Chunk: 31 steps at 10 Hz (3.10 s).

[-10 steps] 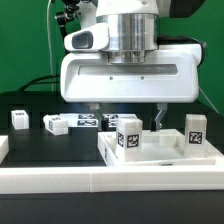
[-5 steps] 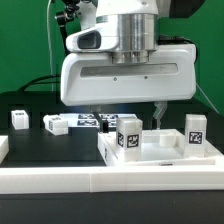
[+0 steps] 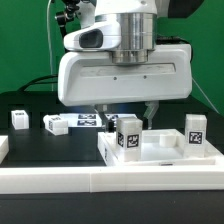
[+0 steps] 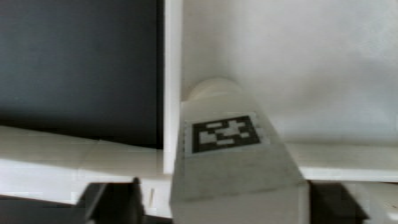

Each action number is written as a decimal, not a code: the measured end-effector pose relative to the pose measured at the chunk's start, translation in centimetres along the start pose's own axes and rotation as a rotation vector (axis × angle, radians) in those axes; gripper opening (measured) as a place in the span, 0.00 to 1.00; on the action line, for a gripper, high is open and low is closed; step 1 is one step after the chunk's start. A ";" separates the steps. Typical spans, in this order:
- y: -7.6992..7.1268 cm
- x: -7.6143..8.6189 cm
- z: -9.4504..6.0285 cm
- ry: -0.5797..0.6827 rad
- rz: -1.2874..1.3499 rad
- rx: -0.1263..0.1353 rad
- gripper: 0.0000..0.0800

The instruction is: Assemble square table

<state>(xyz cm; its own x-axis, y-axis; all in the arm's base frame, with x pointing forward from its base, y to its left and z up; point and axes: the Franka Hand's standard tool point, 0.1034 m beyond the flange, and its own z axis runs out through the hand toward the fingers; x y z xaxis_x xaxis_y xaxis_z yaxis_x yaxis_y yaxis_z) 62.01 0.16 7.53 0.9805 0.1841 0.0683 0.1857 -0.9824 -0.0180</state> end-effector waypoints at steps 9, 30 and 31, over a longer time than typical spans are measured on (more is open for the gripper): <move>-0.2 -0.1 0.0 0.010 0.737 -0.002 0.36; -1.4 0.2 0.0 0.003 1.083 0.049 0.81; -1.4 0.2 0.0 0.004 1.007 0.048 0.81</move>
Offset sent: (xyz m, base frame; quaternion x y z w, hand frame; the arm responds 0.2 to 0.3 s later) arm 0.0000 0.0000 0.0000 0.0000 0.0000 0.1938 0.9810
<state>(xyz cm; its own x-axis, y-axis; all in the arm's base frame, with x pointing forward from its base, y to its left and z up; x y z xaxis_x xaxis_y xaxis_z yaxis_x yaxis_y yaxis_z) 61.99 1.59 7.56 0.6819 -0.7314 0.0028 -0.7268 -0.6781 -0.1096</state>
